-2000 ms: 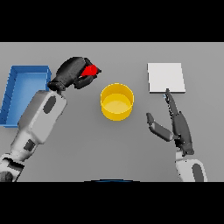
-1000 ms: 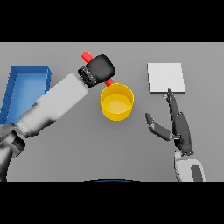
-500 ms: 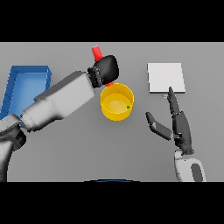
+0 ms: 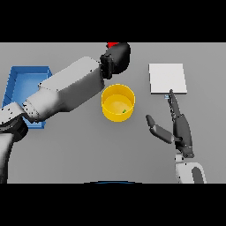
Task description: Pick up the red beaker and tilt it to pour out 1 green nut into yellow bowl. Pick up the yellow bowl and place it on the metallic measuring scale.
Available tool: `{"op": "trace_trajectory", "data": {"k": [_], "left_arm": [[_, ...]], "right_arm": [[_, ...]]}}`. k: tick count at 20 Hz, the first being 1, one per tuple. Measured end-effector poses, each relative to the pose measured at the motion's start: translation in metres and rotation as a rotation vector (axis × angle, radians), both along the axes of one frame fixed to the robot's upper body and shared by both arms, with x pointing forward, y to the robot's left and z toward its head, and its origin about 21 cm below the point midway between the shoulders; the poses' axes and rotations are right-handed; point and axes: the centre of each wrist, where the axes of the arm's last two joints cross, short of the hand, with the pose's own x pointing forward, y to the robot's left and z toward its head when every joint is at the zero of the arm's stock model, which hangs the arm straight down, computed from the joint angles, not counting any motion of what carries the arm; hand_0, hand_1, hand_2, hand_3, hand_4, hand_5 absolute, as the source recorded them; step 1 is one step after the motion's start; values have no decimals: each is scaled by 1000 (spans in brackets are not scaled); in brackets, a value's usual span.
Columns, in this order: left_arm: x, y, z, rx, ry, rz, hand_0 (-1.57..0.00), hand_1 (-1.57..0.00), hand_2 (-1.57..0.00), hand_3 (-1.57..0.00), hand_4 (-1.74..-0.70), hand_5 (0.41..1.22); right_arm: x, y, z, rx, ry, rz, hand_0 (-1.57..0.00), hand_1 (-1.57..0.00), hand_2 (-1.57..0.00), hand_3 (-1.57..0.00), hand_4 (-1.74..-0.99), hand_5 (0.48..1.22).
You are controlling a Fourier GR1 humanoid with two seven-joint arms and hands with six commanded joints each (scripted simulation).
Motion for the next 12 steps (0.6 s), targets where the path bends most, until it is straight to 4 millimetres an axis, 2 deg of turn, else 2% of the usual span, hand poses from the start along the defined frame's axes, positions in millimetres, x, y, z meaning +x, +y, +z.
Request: {"op": "trace_trajectory", "data": {"k": [1,3,6,8,10,12], "left_arm": [[4,-4,18,10,-45,-10,-1571,-1571,-1571,-1571,-1728,1221],[15,1,58,-34,-97,26,-1571,-1571,-1571,-1571,-1724,1221],[31,24,106,-200,-161,113,-1571,-1571,-1571,-1571,-1722,1221],[41,43,137,-350,-185,235,-1571,-1571,-1571,-1571,-1728,1221],[52,80,166,-604,-127,417,-1571,-1571,-1571,-1515,-1733,1221],[60,130,184,-878,-47,577,-1571,-1571,-1571,-1507,-1736,1221]], "right_arm": [[1,0,0,0,1,-7,1,1,1,1,-1135,563],[3,-1,0,-20,-12,1,1,1,1,1,-1130,554],[5,2,4,-2,-20,21,1,1,1,1,-1117,554],[4,2,4,18,-18,40,1,1,1,1,-1104,563],[7,1,2,7,-16,45,1,1,1,1,-1104,576],[9,0,4,13,-19,55,1,1,1,1,-1114,578]]}}
